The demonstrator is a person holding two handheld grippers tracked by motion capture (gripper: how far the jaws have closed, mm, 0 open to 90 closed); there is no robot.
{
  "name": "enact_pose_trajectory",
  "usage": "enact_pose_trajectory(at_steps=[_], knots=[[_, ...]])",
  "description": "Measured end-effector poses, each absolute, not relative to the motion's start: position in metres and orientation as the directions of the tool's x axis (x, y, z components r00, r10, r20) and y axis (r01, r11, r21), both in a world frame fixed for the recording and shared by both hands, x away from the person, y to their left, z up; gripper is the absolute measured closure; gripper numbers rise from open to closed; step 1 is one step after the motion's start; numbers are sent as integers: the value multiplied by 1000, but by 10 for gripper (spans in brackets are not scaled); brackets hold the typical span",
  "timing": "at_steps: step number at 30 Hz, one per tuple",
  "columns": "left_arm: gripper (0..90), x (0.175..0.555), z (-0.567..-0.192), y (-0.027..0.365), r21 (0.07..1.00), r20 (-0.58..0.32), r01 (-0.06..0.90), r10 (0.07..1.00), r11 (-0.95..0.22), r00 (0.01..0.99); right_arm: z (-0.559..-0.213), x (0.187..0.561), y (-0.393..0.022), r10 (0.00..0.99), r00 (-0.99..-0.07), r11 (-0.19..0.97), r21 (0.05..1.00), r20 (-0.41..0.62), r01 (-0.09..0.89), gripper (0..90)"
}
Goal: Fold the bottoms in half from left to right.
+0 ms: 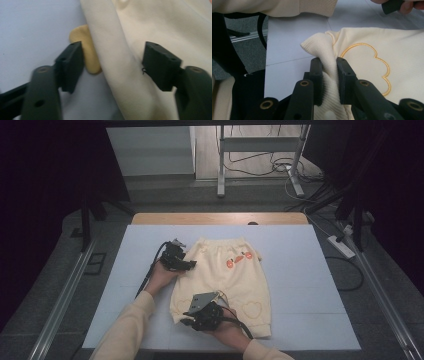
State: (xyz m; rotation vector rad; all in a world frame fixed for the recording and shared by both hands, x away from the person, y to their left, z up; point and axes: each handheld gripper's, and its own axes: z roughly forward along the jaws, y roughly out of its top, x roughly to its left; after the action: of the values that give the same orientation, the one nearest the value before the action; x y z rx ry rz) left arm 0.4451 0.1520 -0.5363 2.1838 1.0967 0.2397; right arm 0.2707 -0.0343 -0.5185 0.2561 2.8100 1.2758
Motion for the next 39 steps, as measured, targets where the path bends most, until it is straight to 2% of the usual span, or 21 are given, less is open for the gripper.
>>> enact_pose_trajectory(at_steps=[3,4,7,14,27,39], knots=[[570,444,-536,151,642,-161,637,737,-427,656,-519,270,-34,168,-985,649,749,26,131,763],[659,444,-536,151,641,-179,641,729,-423,660,-519,271,-34,168,-986,649,749,26,130,763],[775,444,-536,151,639,-206,645,714,-419,669,-519,271,-34,168,-985,648,750,29,132,763],[807,441,-532,149,642,-174,627,713,-441,680,-519,271,-35,167,-985,646,752,31,133,763],[810,434,-505,159,683,-222,620,698,-387,681,-512,270,-37,156,-987,630,766,36,128,763],[809,432,-497,165,700,-256,621,689,-351,678,-507,269,-37,152,-988,616,779,35,122,763]])
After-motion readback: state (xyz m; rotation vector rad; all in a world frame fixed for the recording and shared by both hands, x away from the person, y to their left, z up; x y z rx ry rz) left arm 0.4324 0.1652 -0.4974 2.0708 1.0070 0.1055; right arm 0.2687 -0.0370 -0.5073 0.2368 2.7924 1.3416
